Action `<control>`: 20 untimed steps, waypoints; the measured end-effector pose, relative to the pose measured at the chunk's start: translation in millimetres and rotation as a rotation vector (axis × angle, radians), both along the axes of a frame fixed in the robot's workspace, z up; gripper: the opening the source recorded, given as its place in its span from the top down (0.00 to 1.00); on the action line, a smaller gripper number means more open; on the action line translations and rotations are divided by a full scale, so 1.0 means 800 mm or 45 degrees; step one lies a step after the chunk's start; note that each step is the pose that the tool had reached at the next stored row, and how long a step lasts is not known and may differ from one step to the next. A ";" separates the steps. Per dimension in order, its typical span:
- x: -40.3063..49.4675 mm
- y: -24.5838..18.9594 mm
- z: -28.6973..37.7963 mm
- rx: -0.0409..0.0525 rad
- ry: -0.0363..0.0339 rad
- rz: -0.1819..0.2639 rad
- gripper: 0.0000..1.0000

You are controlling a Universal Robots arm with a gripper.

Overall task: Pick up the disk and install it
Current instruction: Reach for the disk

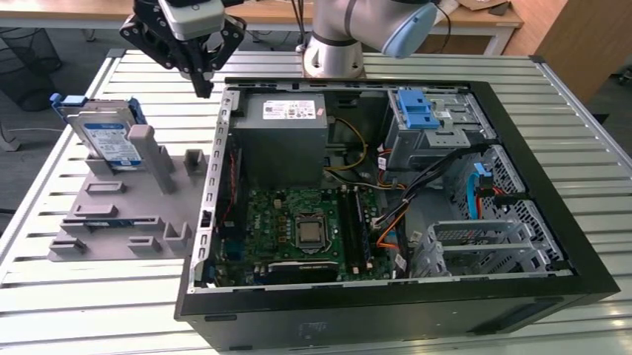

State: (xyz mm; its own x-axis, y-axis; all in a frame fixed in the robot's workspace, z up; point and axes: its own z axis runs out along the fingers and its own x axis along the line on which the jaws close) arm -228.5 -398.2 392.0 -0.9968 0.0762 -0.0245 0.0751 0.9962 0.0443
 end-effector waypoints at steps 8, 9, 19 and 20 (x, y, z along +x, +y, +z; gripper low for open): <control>-0.001 0.0005 0.0000 0.000 -0.0001 0.000 0.89; -0.002 0.0013 0.0000 0.000 0.0000 0.000 0.89; -0.020 0.0194 -0.0004 0.000 0.0001 0.000 0.89; -0.020 0.0194 -0.0004 0.000 0.0001 0.000 0.89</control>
